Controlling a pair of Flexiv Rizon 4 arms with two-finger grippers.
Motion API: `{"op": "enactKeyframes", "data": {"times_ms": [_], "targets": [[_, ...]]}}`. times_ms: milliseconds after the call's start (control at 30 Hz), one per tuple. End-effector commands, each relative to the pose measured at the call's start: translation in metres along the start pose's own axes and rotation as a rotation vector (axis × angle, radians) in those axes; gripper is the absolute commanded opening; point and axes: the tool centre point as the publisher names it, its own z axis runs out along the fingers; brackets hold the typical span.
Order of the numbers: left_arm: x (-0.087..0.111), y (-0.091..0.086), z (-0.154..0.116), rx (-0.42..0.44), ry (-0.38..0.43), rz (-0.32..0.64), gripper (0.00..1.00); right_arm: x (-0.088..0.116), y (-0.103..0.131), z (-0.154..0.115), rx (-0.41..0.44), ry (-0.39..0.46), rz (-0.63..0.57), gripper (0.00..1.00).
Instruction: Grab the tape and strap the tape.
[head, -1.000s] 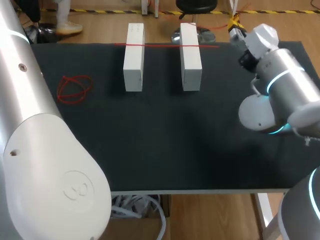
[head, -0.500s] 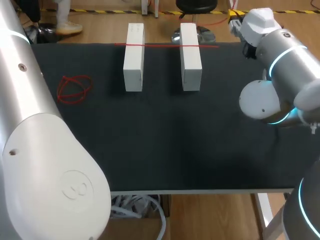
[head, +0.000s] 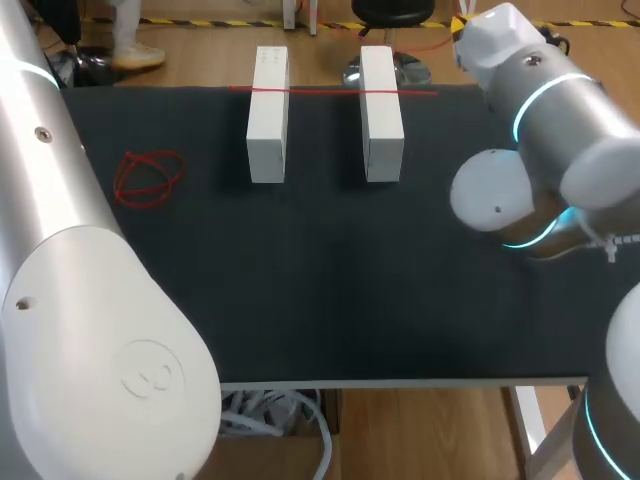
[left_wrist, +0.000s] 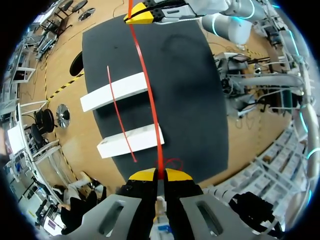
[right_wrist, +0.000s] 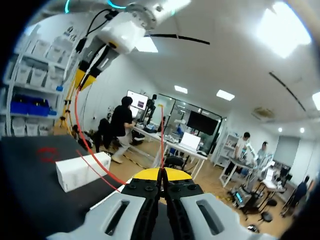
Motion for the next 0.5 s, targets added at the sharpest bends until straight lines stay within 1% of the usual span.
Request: {"op": "enactKeyframes", "data": {"times_ms": [33,100,233,267,300,333,400,467,500], "targets": [[-0.001,-0.001,-0.002,-0.004,0.005,-0.001,0.0,0.009,0.012,0.0,0.209,-0.281,-0.439,0.0],[-0.001,-0.001,-0.002,-0.004,0.005,-0.001,0.0,0.009,0.013,0.003,0.223,-0.282,-0.434,0.0],[-0.001,-0.001,-0.002,-0.004,0.005,-0.001,0.0,0.011,0.015,0.009,0.248,-0.313,-0.457,0.0],[-0.001,-0.001,-0.002,-0.004,0.005,-0.001,0.0,0.012,0.016,0.01,0.245,-0.34,-0.495,0.0],[-0.001,-0.001,-0.002,-0.004,0.005,-0.001,0.0,0.013,0.018,0.012,0.246,-0.351,-0.496,0.0],[-0.001,-0.001,-0.002,-0.004,0.005,-0.001,0.0,0.013,0.019,0.013,0.246,-0.345,-0.481,0.0],[-0.001,-0.001,-0.002,-0.004,0.005,-0.001,0.0,0.016,0.022,0.014,0.233,-0.371,-0.493,0.0],[-0.001,-0.001,-0.002,-0.004,0.005,-0.001,0.0,0.019,0.024,0.014,0.234,-0.347,-0.464,0.0],[-0.001,-0.001,-0.002,-0.004,0.005,-0.001,0.0,0.021,0.025,0.015,0.222,-0.355,-0.45,0.0]]}}
